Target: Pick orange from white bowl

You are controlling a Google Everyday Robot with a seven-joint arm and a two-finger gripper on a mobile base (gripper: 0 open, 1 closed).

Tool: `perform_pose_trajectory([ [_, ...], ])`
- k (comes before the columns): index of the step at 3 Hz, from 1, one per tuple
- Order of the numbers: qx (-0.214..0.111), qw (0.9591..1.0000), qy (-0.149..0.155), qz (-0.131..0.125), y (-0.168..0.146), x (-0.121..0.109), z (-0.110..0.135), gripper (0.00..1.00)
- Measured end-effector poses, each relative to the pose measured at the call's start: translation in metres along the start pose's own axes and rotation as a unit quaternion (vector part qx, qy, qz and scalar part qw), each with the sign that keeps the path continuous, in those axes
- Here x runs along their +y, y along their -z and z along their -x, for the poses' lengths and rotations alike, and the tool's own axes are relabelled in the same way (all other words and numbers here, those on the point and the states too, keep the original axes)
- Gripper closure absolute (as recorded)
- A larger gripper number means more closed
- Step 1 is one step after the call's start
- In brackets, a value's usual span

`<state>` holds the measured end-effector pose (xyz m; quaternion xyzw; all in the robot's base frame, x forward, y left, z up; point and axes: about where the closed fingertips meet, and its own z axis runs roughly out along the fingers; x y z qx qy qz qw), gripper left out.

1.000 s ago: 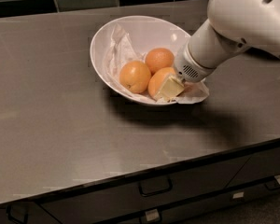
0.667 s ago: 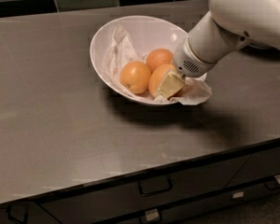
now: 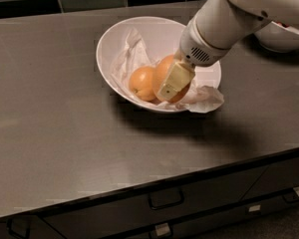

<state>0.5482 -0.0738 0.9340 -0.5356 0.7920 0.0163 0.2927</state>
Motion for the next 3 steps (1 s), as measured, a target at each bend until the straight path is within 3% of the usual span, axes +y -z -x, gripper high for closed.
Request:
perform_pose_trajectory([
  [2, -0.013, 0.9991, 0.017, -0.037, 0.026, -0.006, 0.019, 1.00],
  [3, -0.039, 0.9973, 0.022, -0.058, 0.040, -0.007, 0.026, 1.00],
])
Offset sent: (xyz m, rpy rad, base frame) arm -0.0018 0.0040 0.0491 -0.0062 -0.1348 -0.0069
